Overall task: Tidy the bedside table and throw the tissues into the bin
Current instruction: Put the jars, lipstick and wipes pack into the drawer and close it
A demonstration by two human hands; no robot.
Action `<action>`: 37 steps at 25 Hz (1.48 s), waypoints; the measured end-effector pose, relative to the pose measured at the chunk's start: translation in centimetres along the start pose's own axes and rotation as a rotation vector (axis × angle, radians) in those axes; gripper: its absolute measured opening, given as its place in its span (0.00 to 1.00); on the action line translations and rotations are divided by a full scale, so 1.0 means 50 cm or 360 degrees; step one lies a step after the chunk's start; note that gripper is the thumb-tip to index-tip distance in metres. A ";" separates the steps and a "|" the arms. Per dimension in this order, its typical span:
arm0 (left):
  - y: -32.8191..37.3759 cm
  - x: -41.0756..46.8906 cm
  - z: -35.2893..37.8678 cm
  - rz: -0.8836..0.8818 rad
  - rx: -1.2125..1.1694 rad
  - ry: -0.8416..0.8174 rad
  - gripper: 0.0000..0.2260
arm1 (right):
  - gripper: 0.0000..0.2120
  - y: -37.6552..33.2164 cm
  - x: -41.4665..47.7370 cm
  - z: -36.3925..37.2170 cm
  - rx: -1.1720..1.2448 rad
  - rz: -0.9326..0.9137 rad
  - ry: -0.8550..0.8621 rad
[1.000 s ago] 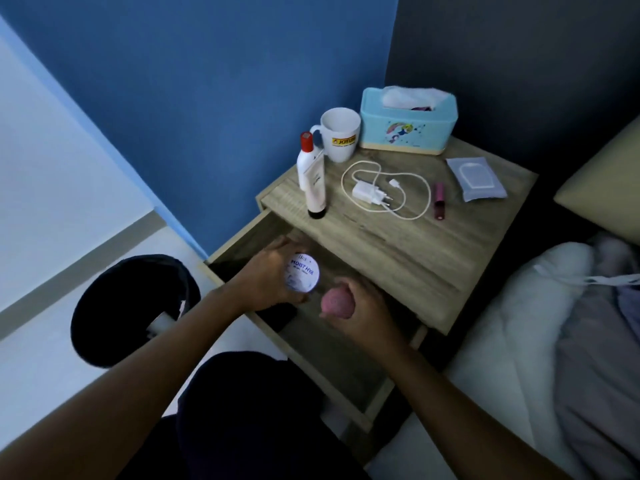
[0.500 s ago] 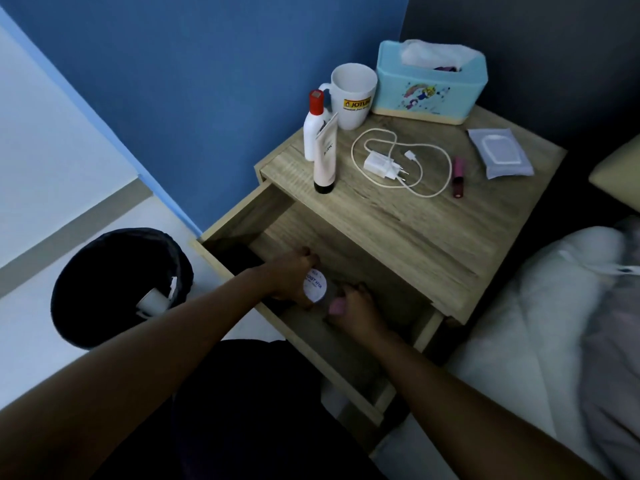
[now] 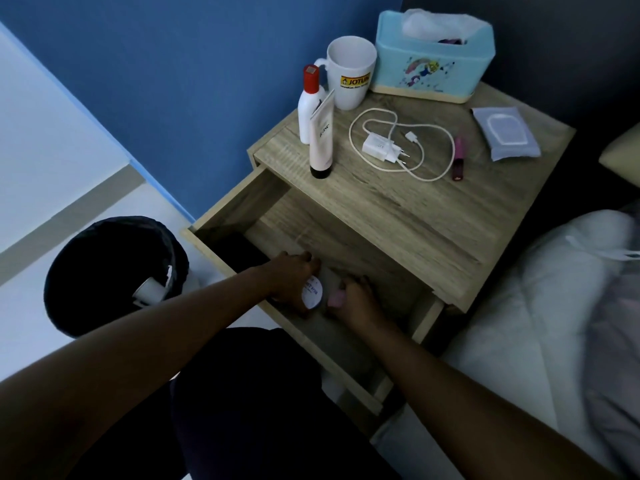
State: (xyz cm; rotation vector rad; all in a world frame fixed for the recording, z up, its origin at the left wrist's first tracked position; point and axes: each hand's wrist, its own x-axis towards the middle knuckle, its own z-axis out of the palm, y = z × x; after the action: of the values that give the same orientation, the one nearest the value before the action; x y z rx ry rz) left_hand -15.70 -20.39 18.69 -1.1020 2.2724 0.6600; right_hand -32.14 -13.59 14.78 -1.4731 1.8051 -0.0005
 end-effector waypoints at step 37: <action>-0.036 0.000 0.029 0.0042 -0.0136 -0.0086 0.28 | 0.12 0.027 -0.003 0.033 0.0230 -0.0037 -0.0258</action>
State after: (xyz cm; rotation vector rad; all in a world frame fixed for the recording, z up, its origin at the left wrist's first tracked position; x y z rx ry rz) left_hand -13.90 -20.47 17.26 -1.0819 2.2347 0.7948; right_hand -32.32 -12.26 13.12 -1.3522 1.6232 -0.0220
